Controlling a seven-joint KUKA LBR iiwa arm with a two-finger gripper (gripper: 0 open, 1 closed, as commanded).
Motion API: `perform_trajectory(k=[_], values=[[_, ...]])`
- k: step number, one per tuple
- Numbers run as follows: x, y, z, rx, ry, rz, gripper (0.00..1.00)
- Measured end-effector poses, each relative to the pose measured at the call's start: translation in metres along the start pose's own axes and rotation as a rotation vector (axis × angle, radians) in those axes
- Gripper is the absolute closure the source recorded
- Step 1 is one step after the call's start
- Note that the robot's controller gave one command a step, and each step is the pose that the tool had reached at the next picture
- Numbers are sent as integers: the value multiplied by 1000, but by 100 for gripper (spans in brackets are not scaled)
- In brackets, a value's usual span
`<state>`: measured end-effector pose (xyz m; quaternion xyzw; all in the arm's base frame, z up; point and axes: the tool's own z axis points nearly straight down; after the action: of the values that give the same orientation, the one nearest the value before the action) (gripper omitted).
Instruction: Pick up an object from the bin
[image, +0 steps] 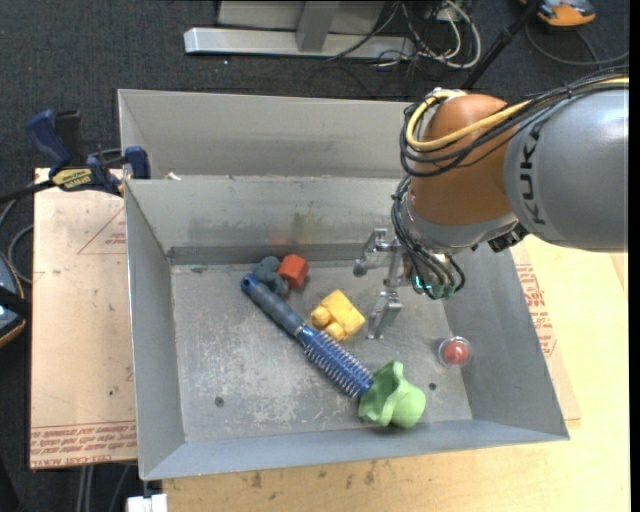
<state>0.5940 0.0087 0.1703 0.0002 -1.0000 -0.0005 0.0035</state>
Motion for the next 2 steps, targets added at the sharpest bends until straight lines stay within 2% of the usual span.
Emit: perform_trajectory(k=[1, 2], values=[[6, 28, 72, -1, -15, 91, 0], [99, -3, 12, 1, -6, 84, 0]])
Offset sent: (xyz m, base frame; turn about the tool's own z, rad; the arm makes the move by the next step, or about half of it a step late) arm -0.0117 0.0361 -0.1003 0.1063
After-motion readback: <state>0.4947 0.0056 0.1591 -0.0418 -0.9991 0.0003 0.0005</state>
